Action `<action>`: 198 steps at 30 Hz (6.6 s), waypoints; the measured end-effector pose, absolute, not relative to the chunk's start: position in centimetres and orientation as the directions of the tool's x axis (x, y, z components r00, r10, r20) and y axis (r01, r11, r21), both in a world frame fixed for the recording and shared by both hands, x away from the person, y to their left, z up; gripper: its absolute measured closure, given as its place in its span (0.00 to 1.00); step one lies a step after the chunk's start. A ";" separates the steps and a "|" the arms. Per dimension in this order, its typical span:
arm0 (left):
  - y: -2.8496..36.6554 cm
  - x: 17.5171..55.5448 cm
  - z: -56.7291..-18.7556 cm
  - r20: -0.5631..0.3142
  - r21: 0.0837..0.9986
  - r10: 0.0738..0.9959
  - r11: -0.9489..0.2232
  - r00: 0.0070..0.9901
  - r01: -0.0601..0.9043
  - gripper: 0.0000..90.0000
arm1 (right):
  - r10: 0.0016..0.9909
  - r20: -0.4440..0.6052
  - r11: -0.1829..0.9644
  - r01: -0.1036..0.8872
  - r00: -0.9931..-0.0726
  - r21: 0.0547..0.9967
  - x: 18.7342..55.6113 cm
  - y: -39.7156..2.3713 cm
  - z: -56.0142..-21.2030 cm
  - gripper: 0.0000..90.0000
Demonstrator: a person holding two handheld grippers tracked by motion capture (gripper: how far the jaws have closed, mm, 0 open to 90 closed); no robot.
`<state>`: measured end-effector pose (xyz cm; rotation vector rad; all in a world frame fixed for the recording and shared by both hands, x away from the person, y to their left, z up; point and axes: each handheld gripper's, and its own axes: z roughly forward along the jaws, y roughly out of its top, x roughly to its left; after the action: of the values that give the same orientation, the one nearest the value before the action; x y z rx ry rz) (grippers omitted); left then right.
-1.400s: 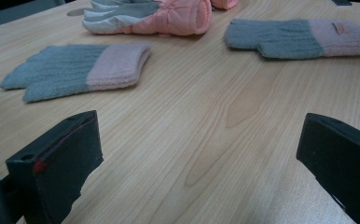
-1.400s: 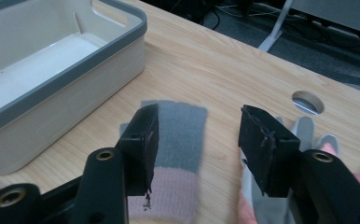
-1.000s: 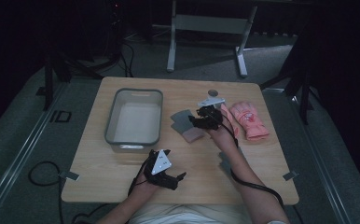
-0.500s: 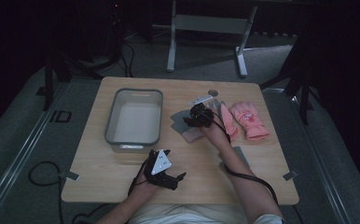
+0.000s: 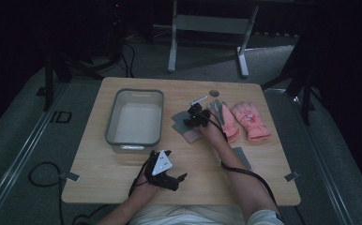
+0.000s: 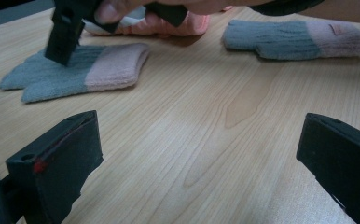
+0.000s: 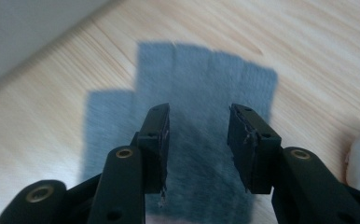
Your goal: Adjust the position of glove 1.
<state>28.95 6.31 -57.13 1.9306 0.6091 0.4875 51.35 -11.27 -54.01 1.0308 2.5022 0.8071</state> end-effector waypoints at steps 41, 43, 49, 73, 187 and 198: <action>6.2 28.8 -57.1 0.086 0.910 0.615 -0.370 0.784 0.190 0.00 | 0.928 0.231 0.034 0.683 -0.293 0.730 33.3 -15.7 -52.5 0.94; 6.2 28.8 -57.1 0.088 0.910 0.614 -0.370 0.784 0.188 0.00 | 0.930 0.236 0.029 0.699 -0.280 0.715 33.5 -15.6 -53.3 0.94; 6.2 28.8 -57.1 0.087 0.910 0.614 -0.370 0.785 0.189 0.00 | 0.944 0.225 0.016 0.716 -0.240 0.698 34.2 -15.5 -54.9 0.93; 6.2 28.8 -57.1 0.085 0.909 0.609 -0.371 0.789 0.188 0.00 | 0.872 0.049 0.296 0.606 -0.486 0.738 36.7 -19.6 -51.7 0.69; 5.9 28.7 -57.2 0.114 0.903 0.621 -0.390 0.776 0.179 0.00 | 0.878 -0.055 0.412 0.692 -0.475 0.593 34.0 -31.1 -54.0 0.82; 6.0 28.7 -57.2 0.109 0.905 0.618 -0.385 0.778 0.179 0.00 | 0.905 -0.050 0.361 0.702 -0.422 0.614 33.6 -30.2 -52.0 0.94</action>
<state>28.68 6.04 -57.15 1.9437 0.6020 0.5369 33.61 -30.23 -52.03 1.4053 2.2470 0.7327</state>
